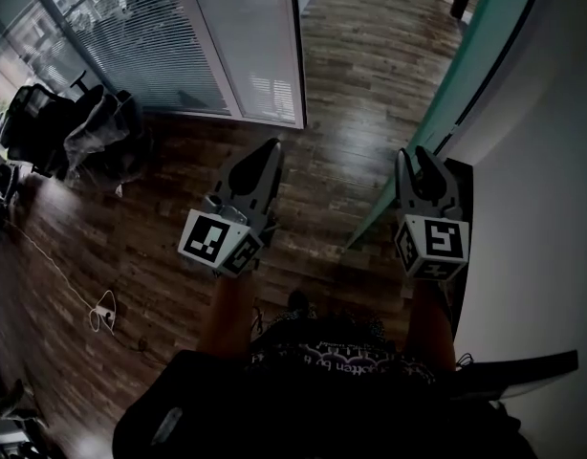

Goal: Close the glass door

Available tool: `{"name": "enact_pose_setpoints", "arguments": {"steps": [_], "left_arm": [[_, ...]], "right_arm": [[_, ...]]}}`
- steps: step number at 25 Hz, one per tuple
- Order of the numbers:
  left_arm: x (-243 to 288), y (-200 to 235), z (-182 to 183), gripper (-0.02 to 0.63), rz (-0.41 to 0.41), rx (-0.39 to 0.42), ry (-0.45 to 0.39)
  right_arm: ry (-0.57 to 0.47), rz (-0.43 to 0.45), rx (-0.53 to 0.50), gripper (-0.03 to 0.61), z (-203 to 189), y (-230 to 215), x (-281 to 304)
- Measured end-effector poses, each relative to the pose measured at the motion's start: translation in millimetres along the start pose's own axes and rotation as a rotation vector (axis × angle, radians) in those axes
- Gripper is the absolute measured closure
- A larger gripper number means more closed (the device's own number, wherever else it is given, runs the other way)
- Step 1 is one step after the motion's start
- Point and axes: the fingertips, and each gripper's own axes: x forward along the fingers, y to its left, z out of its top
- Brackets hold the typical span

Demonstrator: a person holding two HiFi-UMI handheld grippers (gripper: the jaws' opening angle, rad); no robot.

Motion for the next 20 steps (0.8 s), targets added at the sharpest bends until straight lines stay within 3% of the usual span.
{"name": "enact_pose_setpoints", "arguments": {"steps": [9, 13, 20], "left_arm": [[-1, 66, -7, 0.612, 0.029, 0.029, 0.031], [-5, 89, 2, 0.612, 0.024, 0.015, 0.001], [-27, 141, -1, 0.612, 0.084, 0.032, 0.018]], "right_arm": [[0.006, -0.013, 0.002, 0.468, 2, 27, 52], [0.019, -0.033, -0.001, 0.469, 3, 38, 74], [-0.004, -0.061, 0.016, 0.469, 3, 51, 106]]}}
